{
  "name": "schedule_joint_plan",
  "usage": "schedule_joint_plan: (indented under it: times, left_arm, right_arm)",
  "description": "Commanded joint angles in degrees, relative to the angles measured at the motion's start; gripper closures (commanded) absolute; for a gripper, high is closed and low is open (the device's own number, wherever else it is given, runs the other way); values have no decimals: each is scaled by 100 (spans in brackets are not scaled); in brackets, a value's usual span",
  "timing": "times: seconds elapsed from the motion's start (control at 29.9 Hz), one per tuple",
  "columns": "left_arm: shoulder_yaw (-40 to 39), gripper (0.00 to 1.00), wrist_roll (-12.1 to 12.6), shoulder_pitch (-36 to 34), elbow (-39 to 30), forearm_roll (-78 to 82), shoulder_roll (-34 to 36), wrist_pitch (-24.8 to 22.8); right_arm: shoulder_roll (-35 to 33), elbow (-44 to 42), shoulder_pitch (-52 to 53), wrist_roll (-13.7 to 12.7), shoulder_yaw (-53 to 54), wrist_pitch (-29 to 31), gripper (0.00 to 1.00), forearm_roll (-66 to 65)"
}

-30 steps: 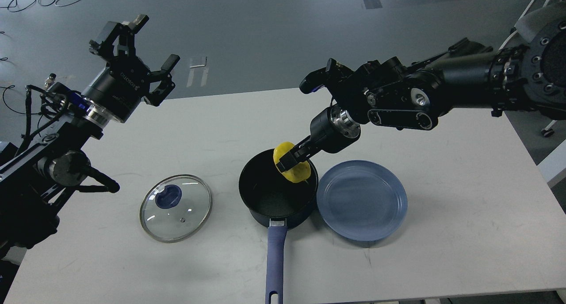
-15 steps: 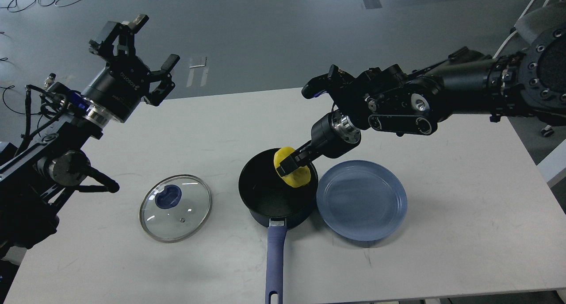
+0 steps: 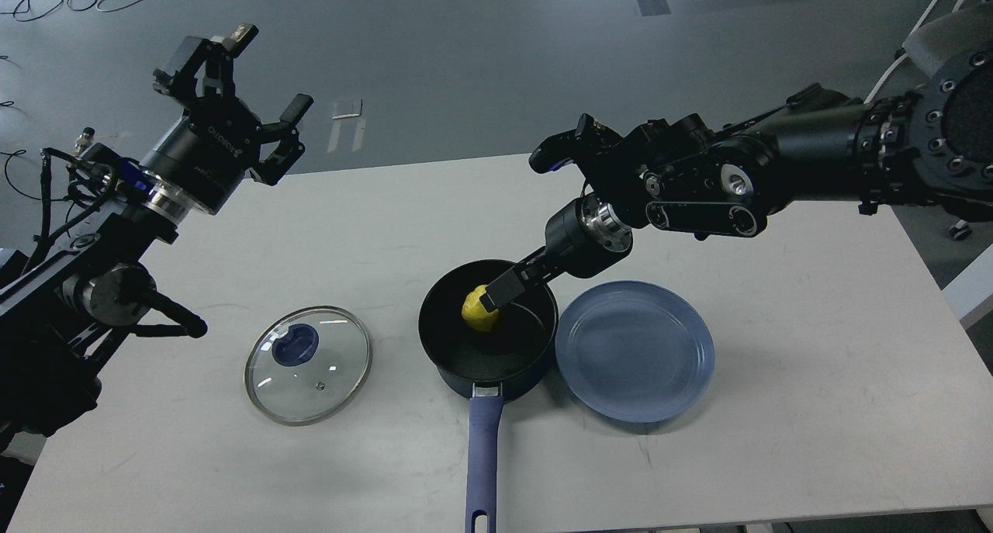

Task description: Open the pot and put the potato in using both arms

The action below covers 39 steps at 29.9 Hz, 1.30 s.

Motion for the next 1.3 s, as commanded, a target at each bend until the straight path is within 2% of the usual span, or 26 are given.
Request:
schedule_joint_plan:
  times: [0.0,0.23,0.37,0.53,0.67,0.84,1.04,1.17,1.27]
  left_arm:
    - [1,2,-8,0,0,0,1,0]
    - [1,2,-8,0,0,0,1,0]
    - [1,2,1,0,0,0,1,0]
    - [1,2,-8,0,0,0,1,0]
    - [1,2,-8,0,0,0,-8,-53]
    - [1,2,1,0,0,-9,-34,-114]
    - [9,2,1,114,0,0,-78,-123]
    - [9,2,10,290,0,9,-166,-123]
    - [9,2,124,421,0,18,-254,-185]
  right_arm:
    - [0,-13,9,0,-7,1,12,0]
    - [0,-145,88,0,177,1,8,149]
    - [-26,-171,62,0,633,19,8,185]
    - [-1062,-180,-351,0,1381,-8,7,518]
    - [-2002,-224,-1183,0,2565,19,6,1439]
    - [-2460,-242,-2238,0,3874,-25,6,2291]
    - [-2575,-496,-3417,0,5062,-25,4,3496]
    - [-2575,-620,-3937,0,5609,-25,1,3779]
    - [-2523,-672,-4324,0,6039,-25,0,3963]
